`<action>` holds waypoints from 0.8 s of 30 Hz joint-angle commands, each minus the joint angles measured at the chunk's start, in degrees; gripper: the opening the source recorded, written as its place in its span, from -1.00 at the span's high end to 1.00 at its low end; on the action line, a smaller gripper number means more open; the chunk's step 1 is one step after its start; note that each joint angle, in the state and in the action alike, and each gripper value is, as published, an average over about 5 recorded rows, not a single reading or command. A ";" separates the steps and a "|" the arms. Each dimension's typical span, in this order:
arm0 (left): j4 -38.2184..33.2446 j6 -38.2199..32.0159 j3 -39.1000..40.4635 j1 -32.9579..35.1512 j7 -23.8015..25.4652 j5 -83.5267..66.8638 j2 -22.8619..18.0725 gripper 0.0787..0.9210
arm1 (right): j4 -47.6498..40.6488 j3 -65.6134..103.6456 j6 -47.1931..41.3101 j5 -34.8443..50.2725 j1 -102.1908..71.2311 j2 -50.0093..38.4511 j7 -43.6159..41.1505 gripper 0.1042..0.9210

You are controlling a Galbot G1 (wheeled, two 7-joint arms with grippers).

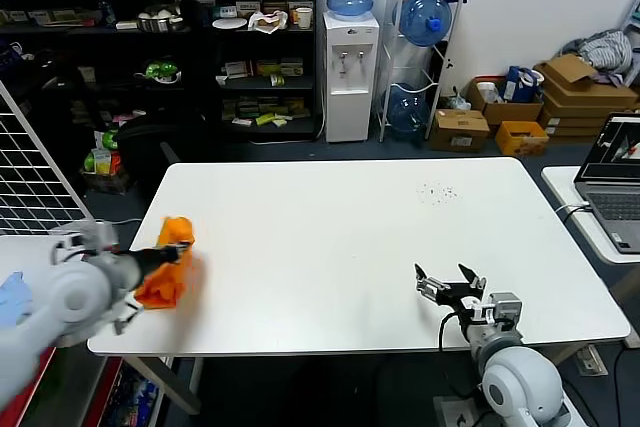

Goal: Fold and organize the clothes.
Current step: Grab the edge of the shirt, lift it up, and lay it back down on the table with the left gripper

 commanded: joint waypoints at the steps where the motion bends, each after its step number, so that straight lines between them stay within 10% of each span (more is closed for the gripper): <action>1: 8.55 -2.84 31.86 -26.45 -14.10 -2.76 -33.50 0.97 | 2.58 2.61 -0.81 -0.79 -3.44 1.25 0.86 -1.00; 9: 18.70 -2.96 32.56 -27.14 -13.55 2.27 -42.70 0.97 | 3.52 2.82 -0.87 -0.62 -4.04 1.30 1.02 -1.00; 24: 21.83 -3.59 33.93 -27.95 -13.57 4.97 -46.43 0.97 | 5.47 4.67 -0.28 -0.47 -6.13 1.04 0.74 -1.00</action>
